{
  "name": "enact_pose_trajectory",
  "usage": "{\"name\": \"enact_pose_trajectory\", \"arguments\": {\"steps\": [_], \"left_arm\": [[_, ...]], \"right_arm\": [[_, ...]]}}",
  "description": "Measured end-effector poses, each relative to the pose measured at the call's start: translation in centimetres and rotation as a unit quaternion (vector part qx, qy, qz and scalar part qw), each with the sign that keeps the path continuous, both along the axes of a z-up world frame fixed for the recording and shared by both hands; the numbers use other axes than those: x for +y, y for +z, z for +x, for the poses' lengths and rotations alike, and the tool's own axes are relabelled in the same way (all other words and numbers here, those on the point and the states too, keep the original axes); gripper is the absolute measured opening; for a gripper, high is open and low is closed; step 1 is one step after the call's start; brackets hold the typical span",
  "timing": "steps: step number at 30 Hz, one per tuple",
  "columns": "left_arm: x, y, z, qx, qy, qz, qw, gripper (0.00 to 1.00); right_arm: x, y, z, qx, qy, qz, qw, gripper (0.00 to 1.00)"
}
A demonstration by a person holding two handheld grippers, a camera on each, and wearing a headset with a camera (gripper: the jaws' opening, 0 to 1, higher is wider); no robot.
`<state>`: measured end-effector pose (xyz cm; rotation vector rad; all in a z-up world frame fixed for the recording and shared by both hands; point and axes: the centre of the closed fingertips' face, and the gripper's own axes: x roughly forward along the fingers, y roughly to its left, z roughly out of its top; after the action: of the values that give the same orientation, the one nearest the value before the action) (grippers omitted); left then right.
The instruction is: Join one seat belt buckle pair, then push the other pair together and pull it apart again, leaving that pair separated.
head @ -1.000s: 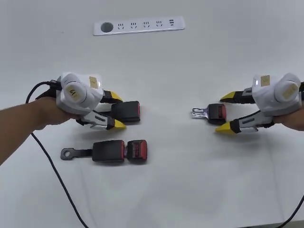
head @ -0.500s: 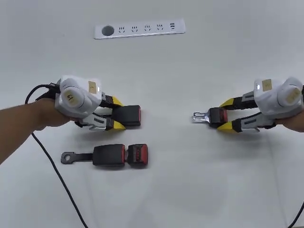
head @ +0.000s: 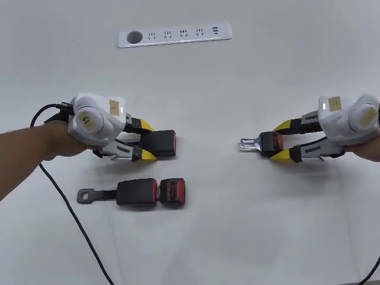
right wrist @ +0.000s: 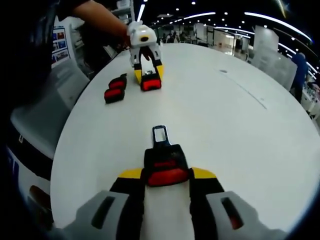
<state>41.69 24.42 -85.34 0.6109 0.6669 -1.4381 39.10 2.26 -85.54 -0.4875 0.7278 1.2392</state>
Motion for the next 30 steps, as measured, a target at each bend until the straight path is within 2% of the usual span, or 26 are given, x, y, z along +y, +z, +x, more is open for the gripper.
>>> {"name": "enact_pose_trajectory", "arguments": {"steps": [7, 14, 20, 27, 30], "left_arm": [[0.0, 0.0, 0.0, 0.002, 0.003, 0.001, 1.0000, 0.35], [0.0, 0.0, 0.0, 0.002, 0.008, 0.001, 1.0000, 0.35], [0.0, 0.0, 0.0, 0.003, 0.011, 0.001, 0.9999, 0.35], [0.0, 0.0, 0.0, 0.003, 0.010, 0.002, 0.9999, 0.35], [0.0, 0.0, 0.0, 0.003, 0.010, 0.003, 0.9999, 0.35]], "right_arm": [[1.8, 0.0, 0.4, -0.001, 0.001, 0.009, 1.0000, 0.35], [4.5, 0.1, 1.1, -0.004, 0.001, 0.035, 0.9994, 0.35], [6.4, 0.1, 1.5, -0.009, 0.002, 0.043, 0.9990, 0.35], [8.9, 0.0, 1.1, -0.016, 0.012, 0.056, 0.9982, 0.35], [9.5, 0.0, 0.7, -0.009, 0.010, 0.062, 0.9980, 0.35]]}}
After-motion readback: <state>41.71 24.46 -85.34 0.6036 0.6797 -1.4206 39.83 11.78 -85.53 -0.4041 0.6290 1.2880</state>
